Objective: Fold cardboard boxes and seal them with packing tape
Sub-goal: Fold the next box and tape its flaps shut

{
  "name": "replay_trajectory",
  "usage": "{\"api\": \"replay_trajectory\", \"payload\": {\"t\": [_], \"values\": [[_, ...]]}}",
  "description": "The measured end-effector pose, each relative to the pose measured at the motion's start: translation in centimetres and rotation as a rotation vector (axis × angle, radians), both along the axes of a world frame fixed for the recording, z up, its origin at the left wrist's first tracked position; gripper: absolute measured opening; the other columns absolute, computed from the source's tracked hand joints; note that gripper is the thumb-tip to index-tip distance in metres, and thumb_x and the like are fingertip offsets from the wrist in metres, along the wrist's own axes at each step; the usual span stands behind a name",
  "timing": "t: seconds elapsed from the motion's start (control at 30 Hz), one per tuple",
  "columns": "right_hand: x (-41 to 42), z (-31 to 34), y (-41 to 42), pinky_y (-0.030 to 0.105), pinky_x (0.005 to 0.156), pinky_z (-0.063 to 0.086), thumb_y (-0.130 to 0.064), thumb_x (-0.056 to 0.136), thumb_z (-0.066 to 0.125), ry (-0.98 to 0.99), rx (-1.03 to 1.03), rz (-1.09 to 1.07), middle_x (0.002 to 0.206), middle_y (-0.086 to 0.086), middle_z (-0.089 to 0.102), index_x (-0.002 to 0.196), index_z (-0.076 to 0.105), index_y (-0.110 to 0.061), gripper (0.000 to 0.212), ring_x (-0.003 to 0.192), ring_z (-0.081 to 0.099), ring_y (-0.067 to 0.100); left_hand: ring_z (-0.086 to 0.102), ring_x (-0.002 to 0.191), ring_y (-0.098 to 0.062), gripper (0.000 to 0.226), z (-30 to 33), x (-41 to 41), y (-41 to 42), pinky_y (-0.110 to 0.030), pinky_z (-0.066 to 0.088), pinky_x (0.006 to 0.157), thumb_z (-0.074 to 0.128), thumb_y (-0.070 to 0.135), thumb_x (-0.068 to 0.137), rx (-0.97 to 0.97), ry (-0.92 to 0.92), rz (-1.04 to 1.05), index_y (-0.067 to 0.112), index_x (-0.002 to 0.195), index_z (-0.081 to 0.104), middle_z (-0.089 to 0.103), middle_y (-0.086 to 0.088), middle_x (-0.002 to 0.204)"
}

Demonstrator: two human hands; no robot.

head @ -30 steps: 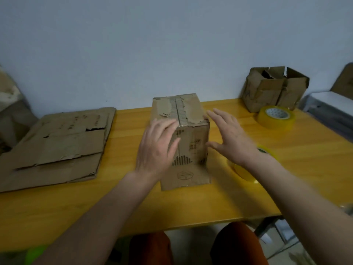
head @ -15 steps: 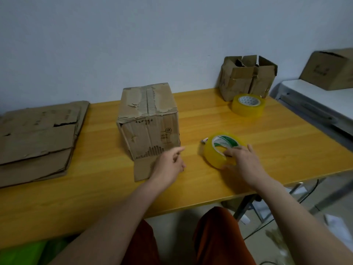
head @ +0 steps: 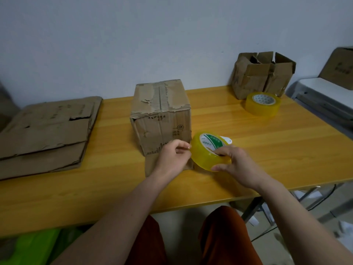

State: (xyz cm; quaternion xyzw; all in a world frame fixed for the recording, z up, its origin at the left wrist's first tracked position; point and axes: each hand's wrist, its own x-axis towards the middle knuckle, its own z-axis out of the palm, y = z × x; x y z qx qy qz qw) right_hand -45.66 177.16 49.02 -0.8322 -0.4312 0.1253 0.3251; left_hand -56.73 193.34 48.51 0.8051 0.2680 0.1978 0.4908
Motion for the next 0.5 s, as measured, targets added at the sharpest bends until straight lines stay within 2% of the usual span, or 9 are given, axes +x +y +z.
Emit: {"api": "replay_trajectory", "payload": {"t": [0.1,0.17,0.27,0.37,0.43,0.5], "values": [[-0.3,0.1,0.5,0.019,0.096,0.034,-0.024,0.075,0.077,0.007,0.000,0.020,0.128,0.003,0.056,0.121,0.063,-0.017,0.049,0.119,0.048,0.015,0.059,0.073,0.004,0.010,0.4,-0.8,0.3,-0.002,0.041,0.058,0.068,0.023,0.089,-0.115,-0.026,0.001,0.014,0.094,0.068,0.067,0.005,0.087],[-0.5,0.1,0.8,0.021,0.096,0.035,-0.026,0.075,0.077,0.005,-0.007,0.031,0.126,0.001,0.056,0.121,0.063,-0.018,0.049,0.118,0.048,0.015,0.057,0.064,0.007,0.007,0.5,-1.2,0.7,-0.009,0.044,0.061,0.071,0.021,0.087,-0.120,-0.075,-0.004,0.015,0.085,0.068,0.065,0.007,0.078],[-0.8,0.4,1.2,0.019,0.092,0.033,-0.029,0.075,0.077,0.007,-0.002,0.040,0.123,-0.009,0.051,0.123,0.060,-0.020,0.051,0.119,0.046,0.010,0.063,0.072,-0.003,0.007,0.4,-1.6,0.8,-0.023,0.052,0.069,0.072,0.016,0.085,0.017,-0.186,0.039,0.016,0.080,0.067,0.068,0.001,0.083],[-1.2,0.9,1.4,0.019,0.101,0.031,-0.023,0.068,0.083,-0.038,0.107,0.094,0.140,-0.009,0.039,0.113,0.053,-0.019,0.054,0.132,0.036,0.010,0.063,0.071,-0.002,0.013,0.8,-1.9,0.7,-0.018,0.053,0.066,0.070,0.010,0.087,0.115,-0.297,0.160,0.013,0.077,0.063,0.067,0.000,0.080],[-1.4,1.0,1.6,0.020,0.105,0.029,-0.016,0.066,0.085,-0.093,0.239,0.024,0.149,-0.008,0.027,0.121,0.045,-0.022,0.068,0.135,0.026,0.005,0.065,0.073,-0.012,0.017,1.1,-2.0,1.0,-0.028,0.058,0.069,0.067,0.006,0.088,-0.030,-0.361,0.260,0.013,0.074,0.059,0.067,-0.005,0.077],[-1.8,0.7,2.1,0.015,0.103,0.033,-0.009,0.071,0.081,-0.085,0.441,-0.102,0.146,-0.004,0.034,0.134,0.036,-0.024,0.078,0.130,0.035,0.001,0.068,0.080,-0.026,0.015,1.6,-2.0,0.9,-0.039,0.060,0.072,0.063,0.005,0.090,-0.255,-0.402,0.323,0.009,0.076,0.058,0.068,-0.015,0.082]]}}
